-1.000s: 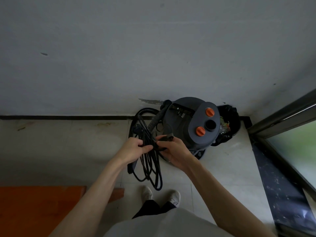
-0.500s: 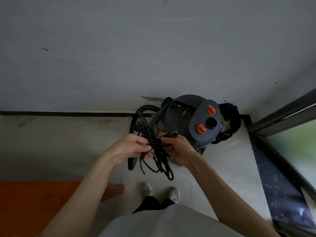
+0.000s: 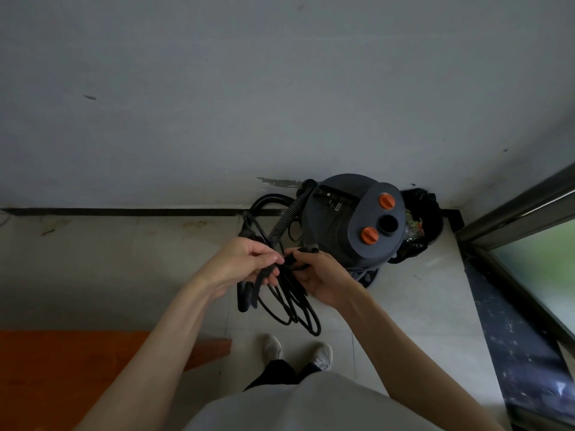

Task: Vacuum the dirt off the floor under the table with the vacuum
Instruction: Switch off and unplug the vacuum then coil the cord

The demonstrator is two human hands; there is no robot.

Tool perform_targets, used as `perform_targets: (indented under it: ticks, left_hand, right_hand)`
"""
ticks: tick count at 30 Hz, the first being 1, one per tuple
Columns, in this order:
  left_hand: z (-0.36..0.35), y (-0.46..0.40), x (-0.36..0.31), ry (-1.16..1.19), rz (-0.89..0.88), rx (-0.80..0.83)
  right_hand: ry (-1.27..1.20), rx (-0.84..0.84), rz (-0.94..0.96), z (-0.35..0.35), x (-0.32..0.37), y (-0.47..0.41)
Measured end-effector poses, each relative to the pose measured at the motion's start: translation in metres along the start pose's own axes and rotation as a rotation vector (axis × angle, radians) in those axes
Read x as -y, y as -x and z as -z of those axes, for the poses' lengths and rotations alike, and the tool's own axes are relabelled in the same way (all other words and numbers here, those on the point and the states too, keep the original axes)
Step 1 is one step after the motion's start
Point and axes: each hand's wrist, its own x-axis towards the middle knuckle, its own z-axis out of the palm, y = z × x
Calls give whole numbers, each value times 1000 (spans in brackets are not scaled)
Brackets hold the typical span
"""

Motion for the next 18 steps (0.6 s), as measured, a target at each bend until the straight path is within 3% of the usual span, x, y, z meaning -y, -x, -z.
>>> perform_targets:
  ticks: [4, 6, 14, 18]
  left_hand:
    - [6, 2, 4, 123, 8, 208]
    - [5, 4, 6, 161, -33, 234]
    - [-14, -2, 20, 138, -162, -218]
    - [-31, -3, 28, 278, -187, -295]
  right_hand:
    - [44, 7, -23, 6, 2, 1]
    - [36, 7, -22, 9, 2, 2]
    - [-64, -5, -15, 7, 0, 3]
    - [-106, -22, 7, 6, -4, 1]
